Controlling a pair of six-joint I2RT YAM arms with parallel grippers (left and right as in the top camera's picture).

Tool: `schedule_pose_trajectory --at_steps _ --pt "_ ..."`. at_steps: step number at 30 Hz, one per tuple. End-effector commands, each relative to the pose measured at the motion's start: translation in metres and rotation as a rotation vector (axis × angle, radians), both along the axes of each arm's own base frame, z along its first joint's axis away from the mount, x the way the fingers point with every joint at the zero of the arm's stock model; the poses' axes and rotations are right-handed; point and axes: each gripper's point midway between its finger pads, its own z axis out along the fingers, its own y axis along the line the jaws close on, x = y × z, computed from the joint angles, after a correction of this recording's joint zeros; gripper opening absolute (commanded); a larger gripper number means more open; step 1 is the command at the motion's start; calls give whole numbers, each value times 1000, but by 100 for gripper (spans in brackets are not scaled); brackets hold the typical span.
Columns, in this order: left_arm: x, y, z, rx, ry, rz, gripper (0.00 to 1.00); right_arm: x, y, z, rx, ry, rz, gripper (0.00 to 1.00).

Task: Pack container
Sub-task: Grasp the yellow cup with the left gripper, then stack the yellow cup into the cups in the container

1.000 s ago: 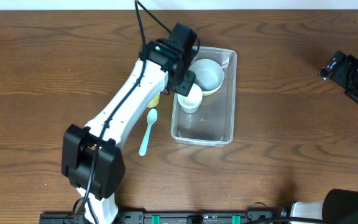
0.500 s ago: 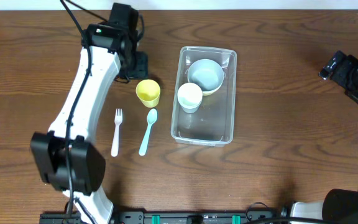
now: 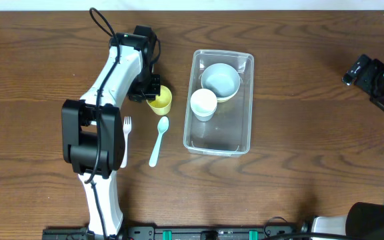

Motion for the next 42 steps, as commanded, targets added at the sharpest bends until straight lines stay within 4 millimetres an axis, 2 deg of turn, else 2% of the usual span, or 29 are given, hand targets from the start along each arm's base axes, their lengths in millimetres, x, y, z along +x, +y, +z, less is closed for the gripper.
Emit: schedule_pose_trajectory --at_steps 1,4,6,8,11,15,17,19,22,27,31,38,39,40,41,42 --pt "1 1 3 -6 -7 4 6 0 -2 -1 -4 2 -2 99" --pt "2 1 15 -11 -33 3 6 0 -2 -1 -4 2 -2 99" --pt "3 0 31 -17 -64 3 6 0 -2 -1 -4 2 -2 99" --pt "2 -1 52 -25 -104 0 6 0 -2 -1 -4 2 -2 99" --pt "-4 -8 97 -41 -181 -20 6 0 -2 -1 -4 2 -2 99" --pt "-18 -38 167 -80 -339 -158 6 0 -2 -1 -4 2 -2 99" --pt "-24 -55 188 -100 -400 -223 6 0 -2 -1 -4 2 -2 99" --pt "-31 -74 198 -116 -435 -296 6 0 -2 -1 -4 2 -2 99" --pt "-40 -100 193 -125 -419 -380 6 0 -2 -1 -4 2 -2 99" --pt "-43 -130 159 -116 -340 -453 6 0 -2 -1 -4 2 -2 99" --pt "-36 -136 129 -96 -276 -460 6 0 -2 -1 -4 2 -2 99" --pt "-28 -136 81 -50 -172 -455 7 0 -2 -1 -4 2 -2 99" --pt "-27 -136 75 -43 -160 -454 11 0 -2 -1 -4 2 -2 99" --pt "-26 -135 72 -41 -153 -453 25 0 -2 -1 -4 2 -2 99" --pt "-26 -135 72 -37 -153 -453 45 0 -2 -1 -4 2 -2 99" --pt "-24 -133 72 -25 -160 -450 52 0 -2 -1 -4 2 -2 99"
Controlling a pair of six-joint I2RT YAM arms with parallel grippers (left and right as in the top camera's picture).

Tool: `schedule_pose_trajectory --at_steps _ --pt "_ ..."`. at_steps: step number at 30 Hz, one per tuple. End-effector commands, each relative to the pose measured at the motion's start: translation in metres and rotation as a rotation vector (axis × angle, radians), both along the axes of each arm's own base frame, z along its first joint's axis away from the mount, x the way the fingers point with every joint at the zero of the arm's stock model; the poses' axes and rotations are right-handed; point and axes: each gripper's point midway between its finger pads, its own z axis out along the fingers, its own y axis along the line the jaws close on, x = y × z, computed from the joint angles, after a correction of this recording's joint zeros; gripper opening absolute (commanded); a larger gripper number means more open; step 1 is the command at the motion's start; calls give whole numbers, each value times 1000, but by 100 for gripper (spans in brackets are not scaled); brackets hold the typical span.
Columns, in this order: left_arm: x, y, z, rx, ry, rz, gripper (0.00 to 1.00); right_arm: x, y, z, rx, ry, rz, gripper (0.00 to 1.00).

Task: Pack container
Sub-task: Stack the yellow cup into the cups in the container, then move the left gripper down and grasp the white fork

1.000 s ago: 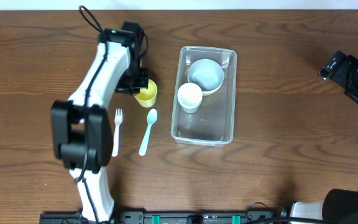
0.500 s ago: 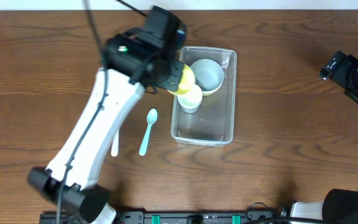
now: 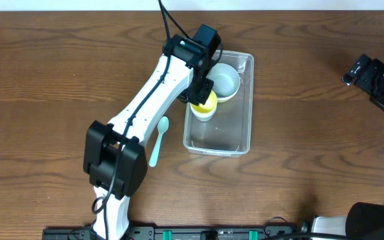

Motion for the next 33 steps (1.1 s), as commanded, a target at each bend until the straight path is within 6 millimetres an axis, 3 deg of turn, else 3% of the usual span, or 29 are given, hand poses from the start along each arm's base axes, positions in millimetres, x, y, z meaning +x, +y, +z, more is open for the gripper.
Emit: schedule_pose_trajectory --at_steps 1,5,9,11,13,16,19,23,33 --pt "8 9 5 36 -37 9 60 0 -2 -1 -4 2 -2 99" --pt "13 11 42 -2 -117 27 92 0 -2 -1 -4 2 -2 99" --pt "13 24 97 -63 -227 63 94 0 -2 -1 -4 2 -2 99" --pt "9 41 120 -85 -268 111 95 0 -2 -1 -4 2 -2 99" --pt "0 63 137 -90 -278 174 95 0 -2 -1 -4 2 -2 99" --pt "-18 100 145 -64 -233 281 95 0 -2 -1 -4 2 -2 99" --pt "-35 137 135 -6 -135 367 95 0 -2 -1 -4 2 -2 99" --pt "-47 169 100 52 -15 440 95 0 -2 -1 -4 2 -2 99" --pt "-54 202 -45 91 79 450 95 0 -2 -1 -4 2 -2 99"
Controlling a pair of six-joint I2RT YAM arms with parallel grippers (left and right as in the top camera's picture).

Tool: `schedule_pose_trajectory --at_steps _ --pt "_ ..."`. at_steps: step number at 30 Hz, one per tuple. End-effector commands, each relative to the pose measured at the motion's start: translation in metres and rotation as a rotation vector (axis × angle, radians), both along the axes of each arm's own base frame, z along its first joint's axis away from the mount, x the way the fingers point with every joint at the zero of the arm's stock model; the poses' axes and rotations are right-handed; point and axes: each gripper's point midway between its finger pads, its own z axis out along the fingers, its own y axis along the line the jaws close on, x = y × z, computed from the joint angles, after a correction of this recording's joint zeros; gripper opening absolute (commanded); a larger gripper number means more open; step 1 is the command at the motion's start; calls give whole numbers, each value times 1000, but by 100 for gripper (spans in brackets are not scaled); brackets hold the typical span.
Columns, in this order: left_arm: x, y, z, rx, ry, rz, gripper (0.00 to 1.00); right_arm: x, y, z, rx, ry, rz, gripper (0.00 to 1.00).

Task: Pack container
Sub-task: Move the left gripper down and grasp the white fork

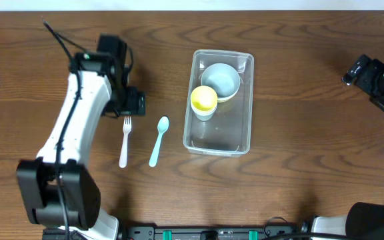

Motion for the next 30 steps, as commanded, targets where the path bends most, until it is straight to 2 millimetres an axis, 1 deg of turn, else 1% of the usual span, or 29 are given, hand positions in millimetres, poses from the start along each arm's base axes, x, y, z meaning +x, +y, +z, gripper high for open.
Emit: schedule_pose_trajectory --at_steps 1,3,5,9,11,14,15,16,17,18,19,21,23,24,26,27,28,30 --pt "-20 11 -40 18 62 -6 95 0 -2 -1 -4 2 -2 99" --pt "-26 15 -56 18 67 4 93 0 -2 -1 -4 2 -2 99" --pt "-33 17 -70 18 75 10 88 0 -2 -1 -4 2 -2 99" --pt "-44 16 -93 10 82 9 84 0 -2 -1 -4 2 -2 99" --pt "-48 16 -101 10 79 8 79 0 -2 -1 -4 2 -2 99" --pt "-51 17 -109 10 75 0 67 0 -2 -1 -4 2 -2 99" --pt "-52 17 -111 10 73 -6 62 0 -2 -1 -4 2 -2 99" --pt "-52 17 -112 10 71 -6 53 0 -2 -1 -4 2 -2 99" --pt "-53 17 -114 10 71 -6 47 0 -2 -1 -4 2 -2 99" --pt "-54 17 -115 10 71 -6 43 0 -2 -1 -4 2 -1 99" --pt "-55 17 -115 10 73 -6 38 0 -2 -1 -4 2 -2 99" --pt "-55 17 -115 10 74 -6 26 0 -2 -1 -4 2 -2 99" --pt "-54 17 -114 10 73 -5 11 0 -2 -1 -4 2 -2 99" --pt "-53 17 -113 10 75 -1 6 0 -2 -1 -4 2 -2 99" --pt "-51 16 -107 6 77 6 6 0 -2 -1 -4 2 -2 99" --pt "-50 16 -101 7 79 9 6 0 -2 -1 -4 2 -2 99" --pt "-48 16 -94 7 80 9 6 0 -2 -1 -4 2 -2 99" --pt "-39 15 -70 6 62 15 6 0 -2 -1 -4 2 -2 99"
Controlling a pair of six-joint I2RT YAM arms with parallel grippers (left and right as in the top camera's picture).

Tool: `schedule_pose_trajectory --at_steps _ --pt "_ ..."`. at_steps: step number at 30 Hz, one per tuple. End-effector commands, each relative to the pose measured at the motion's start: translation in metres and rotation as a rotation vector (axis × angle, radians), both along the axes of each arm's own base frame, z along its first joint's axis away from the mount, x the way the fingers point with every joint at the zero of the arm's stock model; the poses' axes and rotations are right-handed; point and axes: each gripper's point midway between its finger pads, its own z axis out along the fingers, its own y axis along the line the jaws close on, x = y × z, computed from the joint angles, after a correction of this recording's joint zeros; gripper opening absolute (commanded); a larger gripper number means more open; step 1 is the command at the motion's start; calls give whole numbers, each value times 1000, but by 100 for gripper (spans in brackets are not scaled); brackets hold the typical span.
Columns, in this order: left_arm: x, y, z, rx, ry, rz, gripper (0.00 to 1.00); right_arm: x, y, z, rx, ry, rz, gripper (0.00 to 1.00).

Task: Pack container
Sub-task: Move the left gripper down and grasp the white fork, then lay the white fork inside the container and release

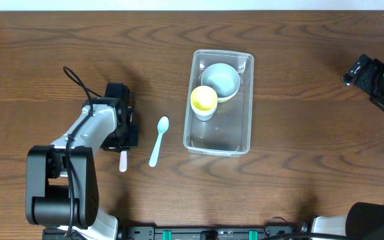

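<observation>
A clear plastic container (240, 137) stands at the table's middle. Inside it are a pale blue bowl (221, 81) at the far end and a yellow cup (204, 99) nested in a white cup. To the left of the container lies a light blue spoon (159, 140). Further left, a white fork (123, 161) shows only its handle end. My left gripper (126, 136) is down over the fork's upper part and hides it; its jaws cannot be made out. My right gripper (356, 72) hangs at the far right edge, away from everything.
The left arm's base (55, 193) sits at the front left. The right arm's base (372, 223) is at the front right corner. Bare wood surrounds the container on the right and front.
My left gripper has moved toward the front, from beside the fork's tines to directly over the fork's upper half. The fork, spoon and container contents lie where they were.
First my left gripper was at the yellow cup, left of the container. Then it held the cup over the white cup inside the container. After that the cup sat nested there and the gripper was back near the fork; now it covers the fork.
</observation>
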Motion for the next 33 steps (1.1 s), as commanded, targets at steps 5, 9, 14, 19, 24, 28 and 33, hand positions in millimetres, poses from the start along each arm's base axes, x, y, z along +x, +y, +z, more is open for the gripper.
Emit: schedule_pose_trajectory --at_steps 5,9,14,19,24,28,33 --pt "49 -10 109 -42 -212 30 6 0 -2 -1 -4 2 -2 99" --pt "58 -42 171 -172 -349 -14 6 0 -2 -1 -4 2 -2 99" --pt "49 -90 217 -282 -469 -51 6 0 -2 -1 -4 2 -2 99" --pt "38 -157 220 -358 -482 -173 6 0 -2 -1 -4 2 -2 99" --pt "31 -227 197 -402 -448 -333 6 0 -2 -1 -4 2 -2 99" --pt "37 -260 164 -391 -409 -373 6 0 -2 -1 -4 2 -2 99" --pt "56 -282 119 -387 -371 -375 6 0 -2 -1 -4 2 -2 99"
